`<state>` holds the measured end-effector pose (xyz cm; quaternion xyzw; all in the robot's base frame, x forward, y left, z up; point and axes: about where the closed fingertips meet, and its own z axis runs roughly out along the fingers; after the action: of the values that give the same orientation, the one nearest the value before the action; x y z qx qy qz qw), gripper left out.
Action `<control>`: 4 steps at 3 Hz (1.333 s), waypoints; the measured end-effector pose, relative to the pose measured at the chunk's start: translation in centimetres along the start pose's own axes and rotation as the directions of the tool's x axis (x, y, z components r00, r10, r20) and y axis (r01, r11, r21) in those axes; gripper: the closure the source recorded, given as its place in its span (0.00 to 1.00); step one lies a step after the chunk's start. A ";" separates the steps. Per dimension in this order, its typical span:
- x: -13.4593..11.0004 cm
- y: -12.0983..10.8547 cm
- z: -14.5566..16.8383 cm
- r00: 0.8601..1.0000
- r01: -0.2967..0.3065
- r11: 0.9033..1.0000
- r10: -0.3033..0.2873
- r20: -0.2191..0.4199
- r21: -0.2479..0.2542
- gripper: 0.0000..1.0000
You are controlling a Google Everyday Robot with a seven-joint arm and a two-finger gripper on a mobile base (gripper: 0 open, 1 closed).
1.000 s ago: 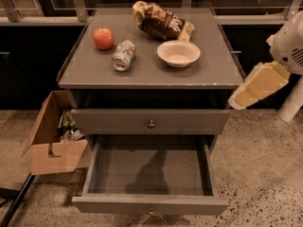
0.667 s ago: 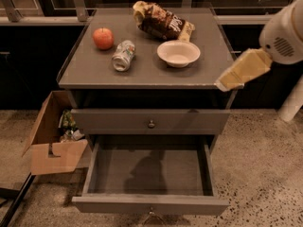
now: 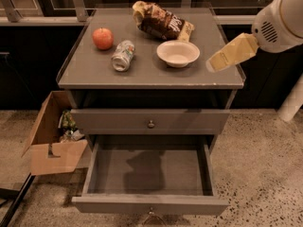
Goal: Place 7up can into middle drawer
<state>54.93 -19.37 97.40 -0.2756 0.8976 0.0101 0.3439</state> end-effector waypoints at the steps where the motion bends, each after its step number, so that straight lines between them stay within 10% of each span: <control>1: 0.0 0.0 0.0 1.000 0.000 1.000 0.000 0.000 0.000 0.00; 3: -1.0 0.7 2.1 0.991 -0.122 0.992 0.123 0.062 -0.015 0.00; 4: -3.6 1.0 3.7 0.960 -0.261 0.965 0.260 0.105 -0.010 0.00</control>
Offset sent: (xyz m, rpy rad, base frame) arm 0.0045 0.0047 -0.0096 0.0630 -0.0102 -0.0396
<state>58.88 -15.95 96.65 -0.1537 0.9067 0.0682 0.3869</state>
